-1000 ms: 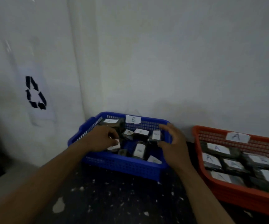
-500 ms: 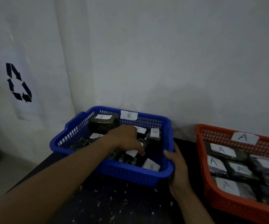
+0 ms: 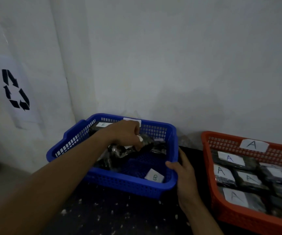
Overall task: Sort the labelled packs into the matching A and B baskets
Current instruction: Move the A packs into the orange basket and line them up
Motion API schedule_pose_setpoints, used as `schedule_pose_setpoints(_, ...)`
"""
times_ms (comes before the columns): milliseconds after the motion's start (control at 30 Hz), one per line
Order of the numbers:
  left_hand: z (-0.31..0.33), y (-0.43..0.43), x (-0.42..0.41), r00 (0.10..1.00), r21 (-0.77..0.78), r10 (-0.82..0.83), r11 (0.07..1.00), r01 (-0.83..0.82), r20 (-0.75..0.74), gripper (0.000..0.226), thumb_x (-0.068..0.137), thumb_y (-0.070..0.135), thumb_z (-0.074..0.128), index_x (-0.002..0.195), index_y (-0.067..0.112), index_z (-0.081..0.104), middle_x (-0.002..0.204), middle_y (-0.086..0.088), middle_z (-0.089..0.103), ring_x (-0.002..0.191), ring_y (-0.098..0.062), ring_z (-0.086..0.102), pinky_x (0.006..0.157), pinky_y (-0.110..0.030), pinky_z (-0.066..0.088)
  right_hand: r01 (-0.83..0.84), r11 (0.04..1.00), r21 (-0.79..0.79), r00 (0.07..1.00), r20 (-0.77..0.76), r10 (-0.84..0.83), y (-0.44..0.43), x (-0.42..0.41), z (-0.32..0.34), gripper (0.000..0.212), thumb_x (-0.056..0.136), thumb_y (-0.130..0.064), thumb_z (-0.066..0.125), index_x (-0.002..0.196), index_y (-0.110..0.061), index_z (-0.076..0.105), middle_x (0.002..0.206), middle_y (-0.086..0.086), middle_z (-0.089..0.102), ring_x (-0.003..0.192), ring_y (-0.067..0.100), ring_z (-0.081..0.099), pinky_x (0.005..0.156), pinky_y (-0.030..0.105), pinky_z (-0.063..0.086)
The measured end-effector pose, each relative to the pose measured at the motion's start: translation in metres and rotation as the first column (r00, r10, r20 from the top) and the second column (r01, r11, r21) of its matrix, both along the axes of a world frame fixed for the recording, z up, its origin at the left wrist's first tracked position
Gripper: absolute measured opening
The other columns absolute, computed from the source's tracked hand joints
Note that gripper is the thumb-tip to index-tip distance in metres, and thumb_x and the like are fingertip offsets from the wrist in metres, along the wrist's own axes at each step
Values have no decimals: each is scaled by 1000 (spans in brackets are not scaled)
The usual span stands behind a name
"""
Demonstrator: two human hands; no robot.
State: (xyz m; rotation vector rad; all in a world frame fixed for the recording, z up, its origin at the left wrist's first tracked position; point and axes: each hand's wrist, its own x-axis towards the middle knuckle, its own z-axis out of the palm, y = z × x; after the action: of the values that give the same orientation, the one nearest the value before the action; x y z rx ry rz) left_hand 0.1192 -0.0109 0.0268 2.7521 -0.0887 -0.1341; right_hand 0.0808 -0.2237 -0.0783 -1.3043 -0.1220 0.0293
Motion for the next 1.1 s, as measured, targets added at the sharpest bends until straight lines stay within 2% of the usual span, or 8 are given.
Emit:
schedule_pose_setpoints(167, 5, -6, -6, 932, 65, -189, 973, 220, -311, 48, 70, 44, 79, 111, 28, 60, 99, 17, 57, 88, -5, 56, 73, -24, 47, 53, 966, -254, 996, 76, -35, -5, -3, 36, 65, 86, -15, 67, 136, -45, 40, 94, -38, 55, 76, -7, 63, 59, 15, 49)
schedule_pose_setpoints(300, -3, -16, 4, 988, -35, -138, 990, 136, -72, 37, 76, 47, 74, 103, 24, 66, 103, 9, 64, 93, -11, 60, 74, -26, 49, 189, 817, -544, 956, 292, -27, -18, -14, 72, 61, 87, -34, 65, 140, -45, 36, 116, -38, 41, 88, -19, 48, 64, 1, 40)
schedule_pose_setpoints(433, -17, -40, 25, 984, 28, -170, 985, 168, 62, 67, 76, 47, 76, 132, 21, 51, 134, -2, 52, 118, -21, 53, 100, -40, 46, 355, 553, -754, 912, 410, -25, -42, -15, 84, 61, 87, -43, 61, 143, -34, 38, 152, -10, 32, 139, 13, 26, 112, 35, 28)
schedule_pose_setpoints(567, -35, -56, 44, 972, 230, -235, 947, 223, 26, 48, 84, 36, 64, 130, 22, 54, 127, -8, 56, 112, -28, 53, 93, -40, 48, 281, 361, -889, 950, 311, 27, -54, -11, 72, 63, 86, -47, 59, 143, -30, 37, 152, -4, 31, 143, 16, 13, 113, 39, 22)
schedule_pose_setpoints(700, -41, -55, 56, 971, -21, -137, 989, 144, 194, 22, 89, 21, 61, 108, 10, 57, 108, -10, 61, 95, -27, 57, 79, -37, 46, 283, 378, -881, 941, 332, 69, -52, -8, 66, 53, 84, -50, 59, 134, -35, 46, 151, -8, 33, 144, 18, 8, 112, 40, 20)
schedule_pose_setpoints(800, -41, -55, 54, 918, -77, -18, 996, 53, 397, 38, 77, 26, 76, 75, 18, 38, 71, 2, 46, 63, -16, 45, 52, -31, 32, 283, 398, -873, 943, 330, 53, -52, -7, 65, 51, 83, -50, 60, 130, -36, 50, 149, -8, 36, 144, 18, 9, 111, 40, 20)
schedule_pose_setpoints(933, -40, -57, 51, 941, -153, -8, 986, 63, 337, 43, 70, 25, 83, 55, 18, 43, 51, 3, 47, 47, -8, 45, 45, -21, 38, 266, 426, -865, 948, 314, 44, -55, -5, 64, 51, 82, -51, 60, 130, -35, 52, 149, -8, 36, 144, 17, 8, 110, 41, 22)
schedule_pose_setpoints(1100, -33, -43, 40, 968, -152, -110, 977, 146, 226, 23, 66, 13, 85, 63, 19, 63, 64, 9, 65, 55, 5, 57, 53, -10, 45, 259, 415, -872, 951, 305, 46, -54, -4, 63, 54, 82, -53, 59, 132, -34, 52, 148, -8, 38, 144, 18, 8, 113, 44, 21)
